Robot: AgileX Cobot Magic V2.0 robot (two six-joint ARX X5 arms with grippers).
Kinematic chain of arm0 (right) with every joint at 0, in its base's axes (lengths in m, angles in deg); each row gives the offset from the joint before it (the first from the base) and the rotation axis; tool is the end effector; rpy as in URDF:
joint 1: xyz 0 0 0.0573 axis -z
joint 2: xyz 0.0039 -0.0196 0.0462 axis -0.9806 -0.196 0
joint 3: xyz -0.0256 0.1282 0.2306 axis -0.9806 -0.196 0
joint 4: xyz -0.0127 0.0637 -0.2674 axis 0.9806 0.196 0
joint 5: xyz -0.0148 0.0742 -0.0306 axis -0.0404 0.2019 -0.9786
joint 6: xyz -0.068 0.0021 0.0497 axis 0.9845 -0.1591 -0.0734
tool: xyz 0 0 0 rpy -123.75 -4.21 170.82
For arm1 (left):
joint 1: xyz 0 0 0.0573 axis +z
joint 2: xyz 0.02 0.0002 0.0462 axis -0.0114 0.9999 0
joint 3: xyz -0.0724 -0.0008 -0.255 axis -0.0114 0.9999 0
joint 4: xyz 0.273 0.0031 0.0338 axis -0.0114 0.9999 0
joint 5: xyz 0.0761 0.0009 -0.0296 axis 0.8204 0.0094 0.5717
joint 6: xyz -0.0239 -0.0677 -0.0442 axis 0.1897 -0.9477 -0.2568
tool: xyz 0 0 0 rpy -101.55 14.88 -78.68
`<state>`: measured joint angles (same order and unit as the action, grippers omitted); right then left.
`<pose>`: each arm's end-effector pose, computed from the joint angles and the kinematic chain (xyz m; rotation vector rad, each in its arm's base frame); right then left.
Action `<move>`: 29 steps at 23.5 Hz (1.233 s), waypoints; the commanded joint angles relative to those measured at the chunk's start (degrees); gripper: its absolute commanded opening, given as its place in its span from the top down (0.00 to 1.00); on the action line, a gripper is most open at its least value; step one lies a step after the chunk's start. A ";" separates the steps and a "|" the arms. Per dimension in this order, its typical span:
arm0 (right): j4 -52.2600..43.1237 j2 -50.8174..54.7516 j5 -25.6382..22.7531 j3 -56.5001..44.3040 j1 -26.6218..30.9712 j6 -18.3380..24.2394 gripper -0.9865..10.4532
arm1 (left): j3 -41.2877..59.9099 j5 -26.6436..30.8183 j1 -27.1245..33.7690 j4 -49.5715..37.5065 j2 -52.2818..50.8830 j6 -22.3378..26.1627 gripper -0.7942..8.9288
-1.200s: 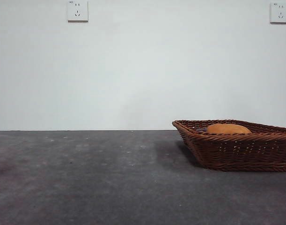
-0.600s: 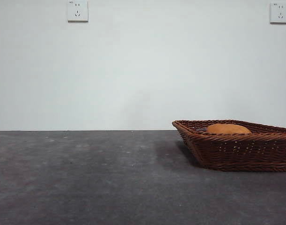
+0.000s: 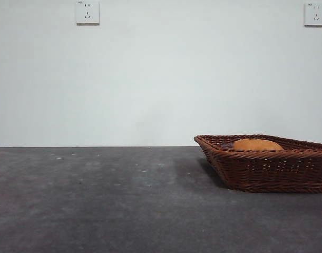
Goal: Help me put the vegetables on the table into the basket
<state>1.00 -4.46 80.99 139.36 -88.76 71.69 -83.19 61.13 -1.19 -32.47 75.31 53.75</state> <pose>0.2097 0.0521 0.3700 -0.0518 1.0038 0.3877 0.1536 -0.0146 0.1447 0.0799 0.2471 -0.2070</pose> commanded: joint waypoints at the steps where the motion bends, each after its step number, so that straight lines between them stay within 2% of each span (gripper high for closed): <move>1: -0.26 -0.11 -0.17 -0.02 -0.07 -0.11 0.91 | 0.66 -0.02 0.13 -0.35 0.07 -0.39 0.92; 7: -0.26 -0.11 -0.57 -0.02 -0.07 0.59 0.91 | 0.66 -0.02 0.13 -0.35 0.09 -0.37 0.92; 9: -0.26 -0.07 -2.84 -0.02 0.04 0.52 0.91 | 0.66 -0.02 0.13 -0.35 0.09 -0.39 0.92; 10: -0.79 0.28 -6.03 -0.02 0.04 2.29 0.91 | 0.66 -0.02 0.13 -0.35 0.09 -0.39 0.92; 12: -6.91 2.62 -9.22 -0.26 0.02 1.73 0.91 | 0.66 -0.02 0.13 -0.35 0.09 -0.39 0.92; 14: -17.53 7.39 -7.32 -1.38 0.02 -0.09 0.91 | 0.66 -0.02 0.13 -0.35 0.09 -0.37 0.92; 17: -28.92 15.43 -7.39 -4.33 0.02 -1.70 0.91 | 0.66 0.00 0.13 -0.35 0.09 -0.39 0.92; 23: -35.26 31.87 -15.15 -19.32 0.07 -0.37 0.91 | 0.66 -0.02 0.13 -0.35 0.11 -0.39 0.92; 29: -41.79 43.41 -18.32 -35.74 1.29 -3.15 0.91 | 0.66 -0.02 0.13 -0.35 0.13 -0.37 0.92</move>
<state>-40.01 38.05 62.98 106.21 -87.56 70.05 -83.19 61.13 -1.19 -32.47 75.49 53.75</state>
